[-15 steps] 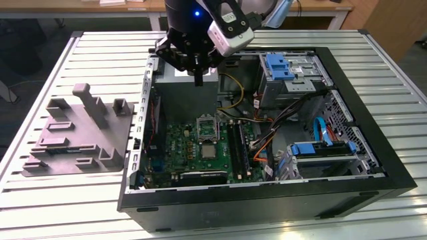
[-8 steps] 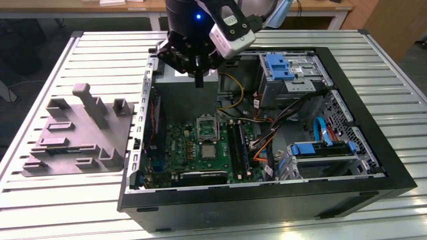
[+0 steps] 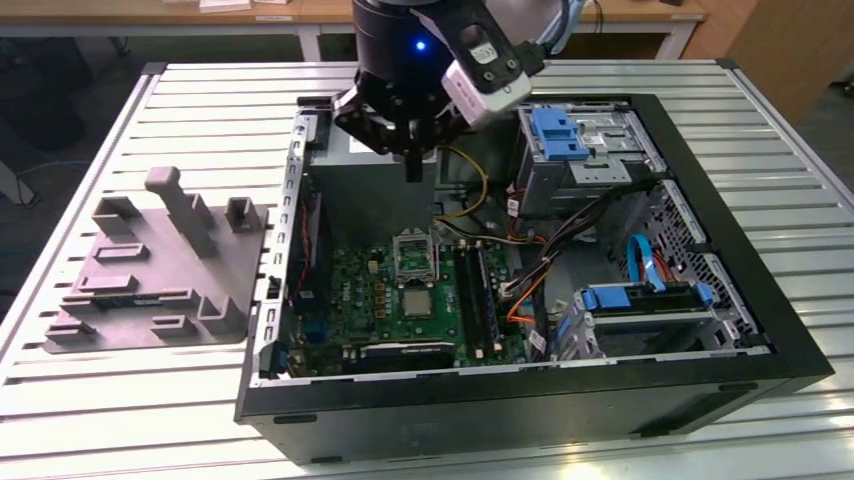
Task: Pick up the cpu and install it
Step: 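Close the cpu cover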
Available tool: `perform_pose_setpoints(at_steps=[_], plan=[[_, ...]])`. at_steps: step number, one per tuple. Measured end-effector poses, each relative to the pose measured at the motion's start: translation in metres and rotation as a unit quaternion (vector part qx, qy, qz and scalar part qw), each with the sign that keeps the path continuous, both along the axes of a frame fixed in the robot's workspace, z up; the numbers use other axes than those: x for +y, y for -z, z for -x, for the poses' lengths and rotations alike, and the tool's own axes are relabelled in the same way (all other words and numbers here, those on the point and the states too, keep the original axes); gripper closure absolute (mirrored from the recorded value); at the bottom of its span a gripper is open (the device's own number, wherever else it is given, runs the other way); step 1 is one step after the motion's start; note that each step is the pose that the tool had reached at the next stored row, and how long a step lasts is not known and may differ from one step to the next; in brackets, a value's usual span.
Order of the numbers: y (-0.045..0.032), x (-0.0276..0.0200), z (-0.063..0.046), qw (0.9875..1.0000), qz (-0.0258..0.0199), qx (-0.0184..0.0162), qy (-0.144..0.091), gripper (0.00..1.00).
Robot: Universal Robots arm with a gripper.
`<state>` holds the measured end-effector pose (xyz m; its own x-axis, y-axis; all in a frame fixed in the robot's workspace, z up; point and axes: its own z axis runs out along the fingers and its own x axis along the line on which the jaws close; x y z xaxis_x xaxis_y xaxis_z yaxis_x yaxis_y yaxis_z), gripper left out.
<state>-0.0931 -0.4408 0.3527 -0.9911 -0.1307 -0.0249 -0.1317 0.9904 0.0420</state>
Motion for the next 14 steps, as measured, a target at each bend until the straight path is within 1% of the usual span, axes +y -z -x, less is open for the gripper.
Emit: perform_pose_setpoints(at_steps=[3,5,7,10,11,14], plan=[[0.0029,0.0,0.0,0.9998,0.0,0.0,-0.021,0.89],[0.005,0.0,0.0,0.9992,0.0,0.0,-0.039,0.89],[0.0075,0.0,0.0,0.9984,0.0,0.0,-0.057,0.89],[0.0106,-0.0001,0.0,0.9966,0.0,0.0,-0.082,0.89],[0.0113,-0.0009,0.0,0.9964,0.0001,0.0,-0.084,0.89],[0.0124,-0.0044,0.0,0.9964,-0.0003,0.0,-0.085,0.89]])
